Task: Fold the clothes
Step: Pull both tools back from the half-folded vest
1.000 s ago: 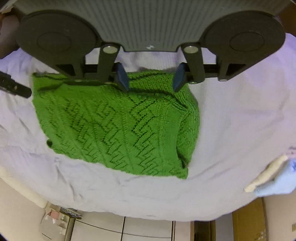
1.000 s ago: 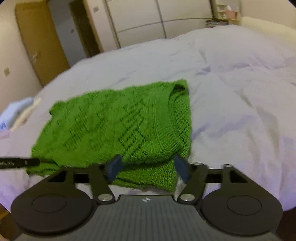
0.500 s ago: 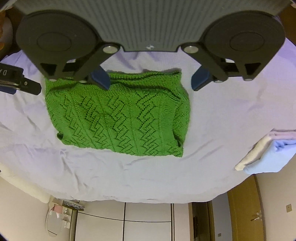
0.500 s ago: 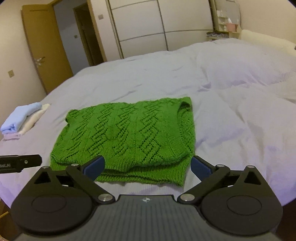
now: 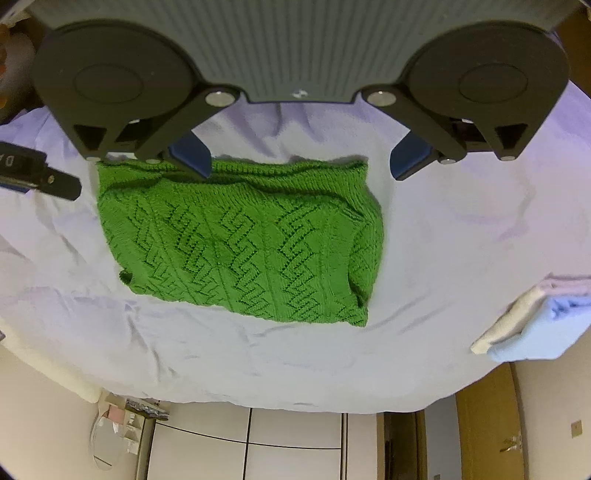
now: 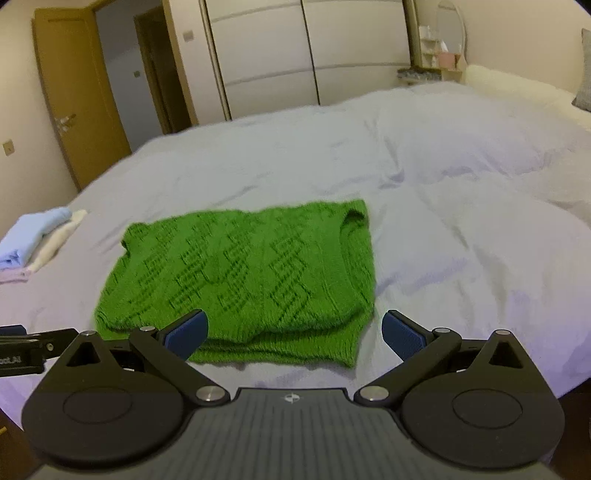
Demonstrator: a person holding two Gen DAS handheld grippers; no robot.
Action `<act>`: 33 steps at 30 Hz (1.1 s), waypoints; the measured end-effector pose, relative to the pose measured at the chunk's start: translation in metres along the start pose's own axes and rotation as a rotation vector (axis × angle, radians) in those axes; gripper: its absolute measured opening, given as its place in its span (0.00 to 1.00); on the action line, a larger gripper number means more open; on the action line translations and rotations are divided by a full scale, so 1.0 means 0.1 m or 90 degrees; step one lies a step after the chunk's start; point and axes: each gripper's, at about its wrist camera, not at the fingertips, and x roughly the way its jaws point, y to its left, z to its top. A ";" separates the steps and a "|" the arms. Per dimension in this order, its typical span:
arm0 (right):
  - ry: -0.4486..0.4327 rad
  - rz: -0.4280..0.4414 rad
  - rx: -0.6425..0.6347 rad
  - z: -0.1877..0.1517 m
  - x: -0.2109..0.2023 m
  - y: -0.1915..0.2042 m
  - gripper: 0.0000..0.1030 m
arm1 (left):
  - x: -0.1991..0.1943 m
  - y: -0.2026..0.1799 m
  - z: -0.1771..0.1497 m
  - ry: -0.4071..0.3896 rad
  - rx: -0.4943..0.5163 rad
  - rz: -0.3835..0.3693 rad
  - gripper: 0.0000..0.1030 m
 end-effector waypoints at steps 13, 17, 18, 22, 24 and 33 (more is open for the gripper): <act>0.023 -0.014 -0.005 0.03 0.06 0.05 1.00 | 0.07 0.08 -0.04 0.022 -0.021 -0.027 0.99; 0.028 -0.006 -0.012 0.03 0.08 0.11 1.00 | 0.04 0.09 -0.04 0.017 -0.021 -0.028 0.99; 0.030 -0.003 -0.014 0.03 0.08 0.13 1.00 | 0.04 0.09 -0.04 0.015 -0.022 -0.027 0.99; 0.036 0.004 -0.022 0.01 0.11 0.19 1.00 | 0.03 0.13 -0.05 0.014 -0.036 -0.028 0.99; 0.043 0.004 -0.026 0.00 0.12 0.21 1.00 | 0.04 0.15 -0.06 0.016 -0.047 -0.034 0.99; 0.055 0.013 -0.042 -0.06 0.15 0.30 1.00 | 0.08 0.18 -0.11 0.025 -0.055 -0.033 0.99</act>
